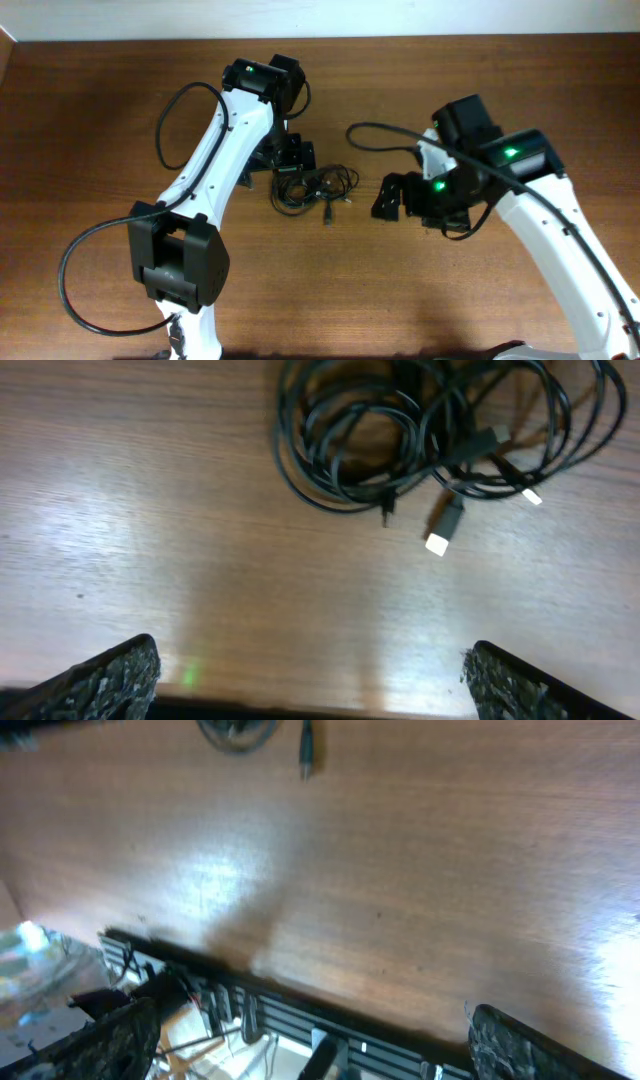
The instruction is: Untangle cables
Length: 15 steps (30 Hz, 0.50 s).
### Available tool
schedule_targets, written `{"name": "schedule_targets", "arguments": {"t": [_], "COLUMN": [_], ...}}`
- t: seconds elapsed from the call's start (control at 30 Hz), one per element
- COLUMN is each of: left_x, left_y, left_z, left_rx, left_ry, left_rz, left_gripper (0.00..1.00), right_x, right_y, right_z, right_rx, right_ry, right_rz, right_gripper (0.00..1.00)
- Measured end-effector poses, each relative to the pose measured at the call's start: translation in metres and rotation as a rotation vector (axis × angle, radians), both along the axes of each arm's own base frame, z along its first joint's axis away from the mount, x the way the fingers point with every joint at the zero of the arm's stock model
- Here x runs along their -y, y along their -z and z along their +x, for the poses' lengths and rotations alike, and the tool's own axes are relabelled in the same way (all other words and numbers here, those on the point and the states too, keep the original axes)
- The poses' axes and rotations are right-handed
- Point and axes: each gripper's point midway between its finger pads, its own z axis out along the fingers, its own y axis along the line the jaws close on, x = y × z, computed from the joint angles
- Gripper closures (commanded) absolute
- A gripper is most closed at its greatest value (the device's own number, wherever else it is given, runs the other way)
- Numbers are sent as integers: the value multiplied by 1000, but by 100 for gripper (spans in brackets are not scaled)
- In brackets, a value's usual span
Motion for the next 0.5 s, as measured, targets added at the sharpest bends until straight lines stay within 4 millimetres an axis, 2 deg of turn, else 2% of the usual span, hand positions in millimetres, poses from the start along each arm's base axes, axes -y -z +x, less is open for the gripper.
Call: {"name": "schedule_targets", "arguments": {"t": [0.07, 0.23, 0.3, 0.37, 0.4, 0.5], "left_x": [-5, -13, -20, -36, -52, -71], "left_y": [0, 1, 2, 3, 3, 3], "left_z": [2, 4, 12, 21, 22, 24], "left_rx": [11, 19, 49, 65, 55, 37], "left_ry": [0, 4, -8, -53, -95, -162], "left_rz": [27, 65, 83, 88, 91, 69], "left_gripper": [1, 1, 1, 1, 1, 1], "right_x": [-12, -47, -55, -51, -39, 1], "right_y": [4, -4, -9, -14, -16, -12], "right_z": [-5, 6, 16, 35, 53, 84], "right_rx": [0, 92, 144, 196, 243, 310], "right_ry": [-32, -58, -60, -23, 29, 156], "right_rz": [9, 73, 104, 125, 112, 13], "right_gripper": [2, 2, 1, 2, 2, 2]}}
